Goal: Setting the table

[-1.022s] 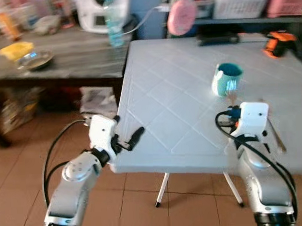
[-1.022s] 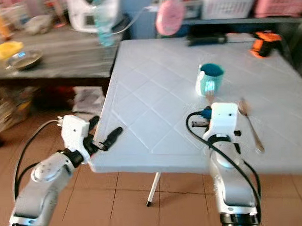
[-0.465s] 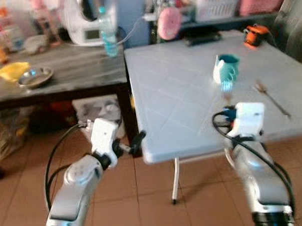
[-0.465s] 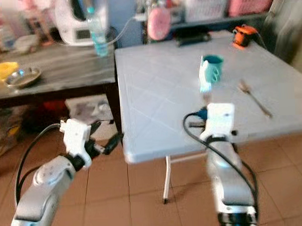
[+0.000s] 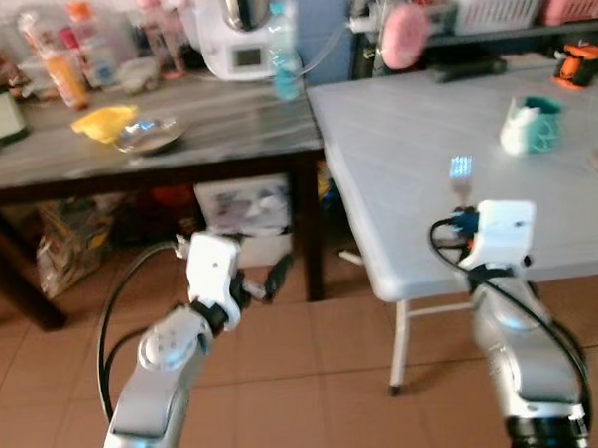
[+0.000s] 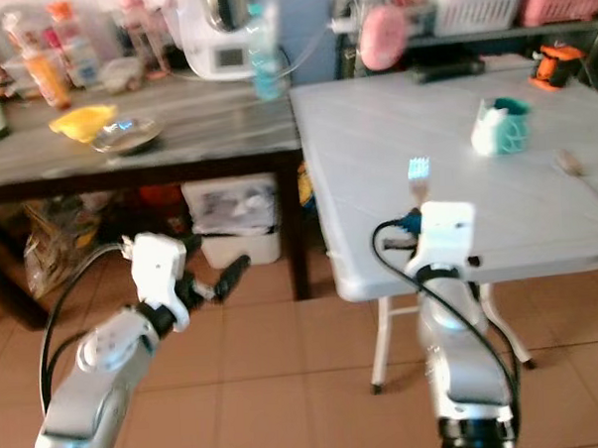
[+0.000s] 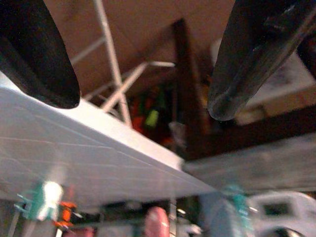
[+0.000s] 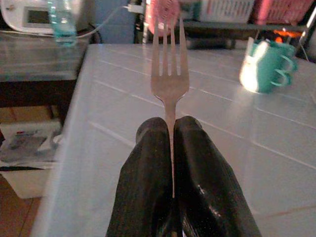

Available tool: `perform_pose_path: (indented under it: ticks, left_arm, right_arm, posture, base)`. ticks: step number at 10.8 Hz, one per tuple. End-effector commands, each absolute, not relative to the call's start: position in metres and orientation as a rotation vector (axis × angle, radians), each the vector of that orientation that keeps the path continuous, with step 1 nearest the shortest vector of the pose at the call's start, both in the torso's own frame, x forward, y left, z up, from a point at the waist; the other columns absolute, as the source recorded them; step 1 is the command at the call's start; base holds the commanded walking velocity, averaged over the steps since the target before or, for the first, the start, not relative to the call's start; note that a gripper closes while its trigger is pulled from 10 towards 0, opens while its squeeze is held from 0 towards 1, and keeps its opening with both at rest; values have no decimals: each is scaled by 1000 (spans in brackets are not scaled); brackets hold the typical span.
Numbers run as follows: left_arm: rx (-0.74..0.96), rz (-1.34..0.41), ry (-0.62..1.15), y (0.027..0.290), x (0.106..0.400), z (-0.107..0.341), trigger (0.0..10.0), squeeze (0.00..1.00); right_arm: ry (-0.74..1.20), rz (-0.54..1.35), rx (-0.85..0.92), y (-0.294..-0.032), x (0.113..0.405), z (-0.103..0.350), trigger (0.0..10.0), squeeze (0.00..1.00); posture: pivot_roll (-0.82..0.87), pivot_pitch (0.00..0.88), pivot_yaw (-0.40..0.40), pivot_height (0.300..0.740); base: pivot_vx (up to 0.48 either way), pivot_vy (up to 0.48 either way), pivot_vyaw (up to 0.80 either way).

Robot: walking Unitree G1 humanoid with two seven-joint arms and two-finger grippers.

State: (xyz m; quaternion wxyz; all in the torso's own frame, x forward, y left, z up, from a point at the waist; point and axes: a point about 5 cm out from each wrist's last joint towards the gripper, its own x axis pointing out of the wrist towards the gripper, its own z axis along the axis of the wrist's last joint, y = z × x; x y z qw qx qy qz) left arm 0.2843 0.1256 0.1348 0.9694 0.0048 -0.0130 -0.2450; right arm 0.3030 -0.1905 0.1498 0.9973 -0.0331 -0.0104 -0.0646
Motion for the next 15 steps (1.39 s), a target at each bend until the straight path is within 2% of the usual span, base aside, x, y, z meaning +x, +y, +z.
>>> perform_pose_path:
  ticks: [1, 5, 9, 15]
  left_arm:
    - [33, -418, -35, 140, 288, 136, 10000, 0]
    - [44, -378, -51, 142, 291, 137, 10000, 0]
    - [45, -381, -49, 139, 291, 134, 10000, 0]
    - [-32, -449, -90, 134, 288, 142, 10000, 0]
  right_arm:
    - [-53, -94, -61, -181, 307, 157, 10000, 0]
    - [-61, -89, -72, -181, 308, 158, 10000, 0]
    - [-61, -92, -76, -183, 309, 157, 10000, 0]
    - [-65, -101, -71, -184, 311, 158, 10000, 0]
  posture:
    - [-9, 45, 28, 740]
    - [-9, 43, 28, 740]
    - [-9, 38, 29, 740]
    - [-7, 32, 27, 740]
  base:
    - [0, 480, 0]
    - [0, 480, 0]
    - [0, 468, 434]
    - [0, 0, 0]
